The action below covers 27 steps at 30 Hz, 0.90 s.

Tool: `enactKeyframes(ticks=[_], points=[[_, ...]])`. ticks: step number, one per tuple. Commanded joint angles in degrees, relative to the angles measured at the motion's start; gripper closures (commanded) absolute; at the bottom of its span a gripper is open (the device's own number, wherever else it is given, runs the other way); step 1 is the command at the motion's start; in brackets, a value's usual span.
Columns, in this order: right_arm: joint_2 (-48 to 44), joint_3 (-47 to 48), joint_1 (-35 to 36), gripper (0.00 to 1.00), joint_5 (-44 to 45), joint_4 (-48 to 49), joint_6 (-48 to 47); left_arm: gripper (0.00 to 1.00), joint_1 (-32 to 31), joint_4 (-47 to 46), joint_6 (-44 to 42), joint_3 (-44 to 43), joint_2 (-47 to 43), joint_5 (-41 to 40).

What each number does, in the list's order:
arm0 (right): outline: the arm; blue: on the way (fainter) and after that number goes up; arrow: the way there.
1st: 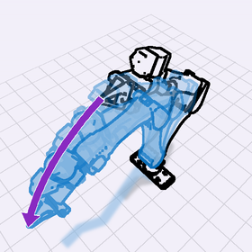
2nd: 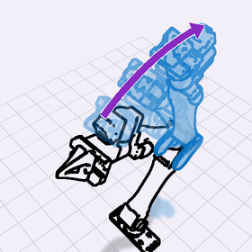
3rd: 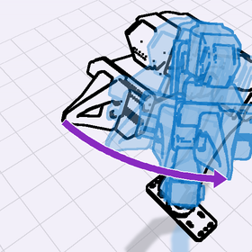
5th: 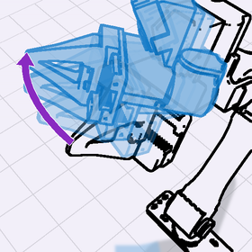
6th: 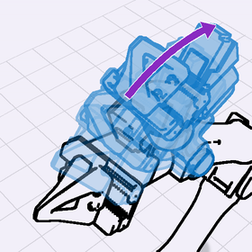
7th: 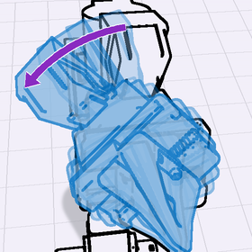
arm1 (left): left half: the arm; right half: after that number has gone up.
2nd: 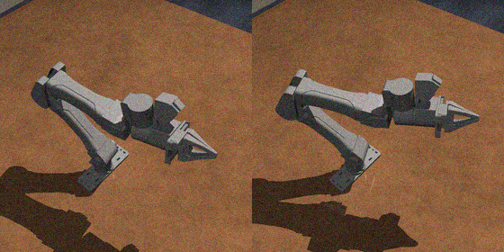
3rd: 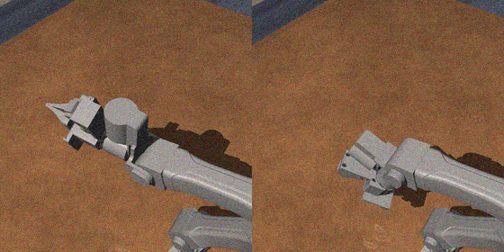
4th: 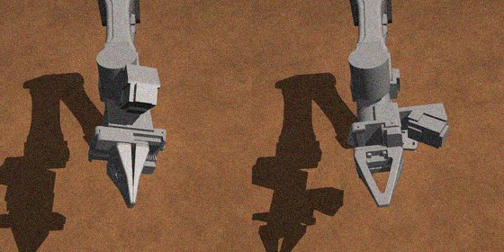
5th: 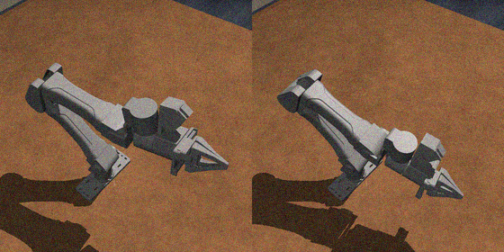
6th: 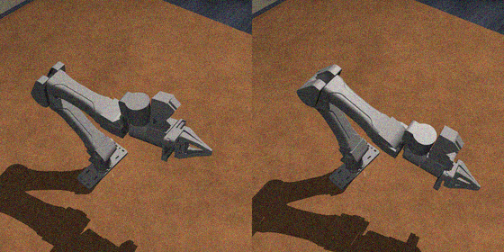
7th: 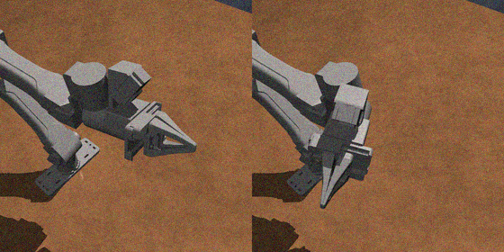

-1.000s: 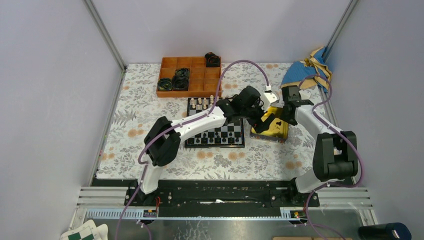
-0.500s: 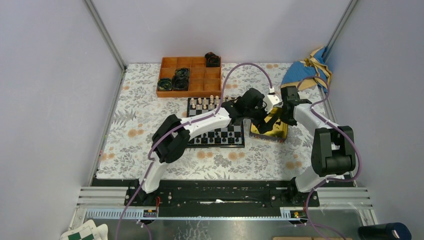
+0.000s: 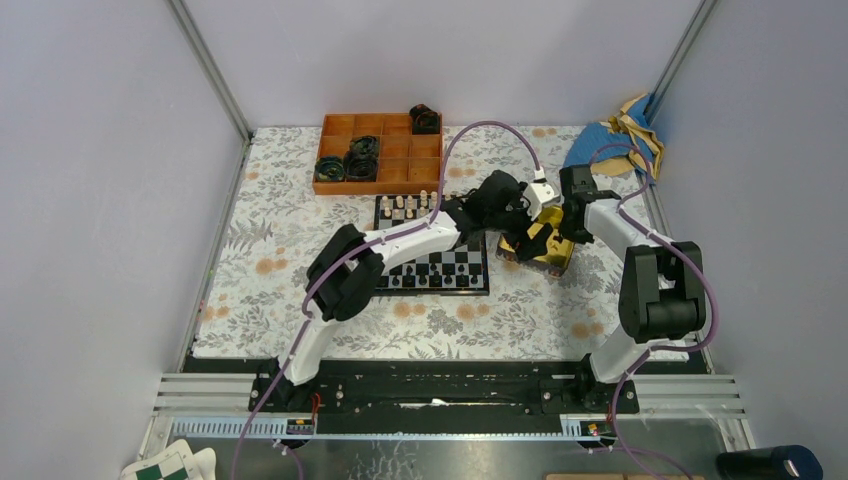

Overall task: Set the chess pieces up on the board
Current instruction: Adjust the storage box at the center of the board.

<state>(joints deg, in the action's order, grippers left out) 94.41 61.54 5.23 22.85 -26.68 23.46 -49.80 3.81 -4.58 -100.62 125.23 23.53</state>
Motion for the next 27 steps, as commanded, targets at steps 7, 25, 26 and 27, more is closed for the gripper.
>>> enactKeyframes(ticks=[7,25,26,27], points=[[-0.7,1.0,-0.3,0.94,0.3,-0.3,-5.6,0.01,0.2,-6.7,1.2,1.3,0.7,1.9],[3.9,5.1,-1.2,0.95,-11.3,5.1,-17.6,0.01,0.3,-10.4,3.3,5.2,-1.4,2.2],[4.4,6.0,-1.1,0.94,-12.1,4.8,-17.7,0.01,0.3,-10.4,3.3,5.3,-1.5,2.0],[4.9,6.6,-1.1,0.92,-12.5,4.5,-17.8,0.01,0.3,-10.4,3.3,5.4,-1.6,1.9]])
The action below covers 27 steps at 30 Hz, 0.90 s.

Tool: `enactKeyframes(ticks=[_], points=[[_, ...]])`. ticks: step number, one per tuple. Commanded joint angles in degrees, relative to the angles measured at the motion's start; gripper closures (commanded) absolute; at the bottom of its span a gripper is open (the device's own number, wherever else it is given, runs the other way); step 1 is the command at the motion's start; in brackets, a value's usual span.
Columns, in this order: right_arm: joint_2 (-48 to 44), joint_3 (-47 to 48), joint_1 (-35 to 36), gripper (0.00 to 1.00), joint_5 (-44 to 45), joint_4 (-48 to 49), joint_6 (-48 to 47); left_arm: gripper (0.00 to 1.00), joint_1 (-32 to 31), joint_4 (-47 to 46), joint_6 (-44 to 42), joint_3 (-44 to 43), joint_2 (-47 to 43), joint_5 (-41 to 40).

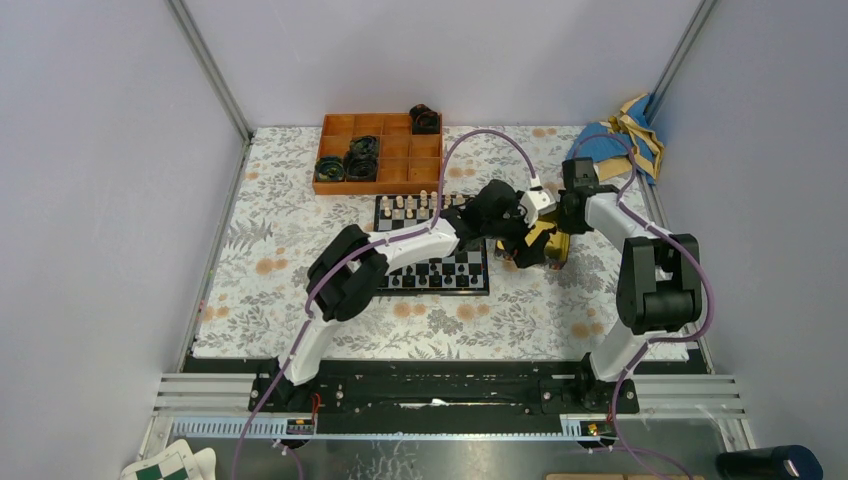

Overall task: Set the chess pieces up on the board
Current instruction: Adjust the storage box at the center of the board.

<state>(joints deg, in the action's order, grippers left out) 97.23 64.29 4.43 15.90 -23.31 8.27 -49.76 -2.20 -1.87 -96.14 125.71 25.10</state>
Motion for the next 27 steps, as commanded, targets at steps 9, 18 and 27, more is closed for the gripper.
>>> enactKeyframes(ticks=[9,18,27], points=[[1.7,3.5,-0.4,0.67,-3.7,1.4,-1.0,0.01,0.4,-4.4,0.5,0.6,-2.2,-0.8],[-0.5,6.1,-0.3,0.61,0.2,-0.1,2.7,0.01,0.4,-4.1,1.5,-2.7,0.2,-2.5],[-6.1,10.0,-0.3,0.61,10.6,-1.6,11.3,0.01,1.4,-4.5,4.3,-9.7,6.3,-3.9]])
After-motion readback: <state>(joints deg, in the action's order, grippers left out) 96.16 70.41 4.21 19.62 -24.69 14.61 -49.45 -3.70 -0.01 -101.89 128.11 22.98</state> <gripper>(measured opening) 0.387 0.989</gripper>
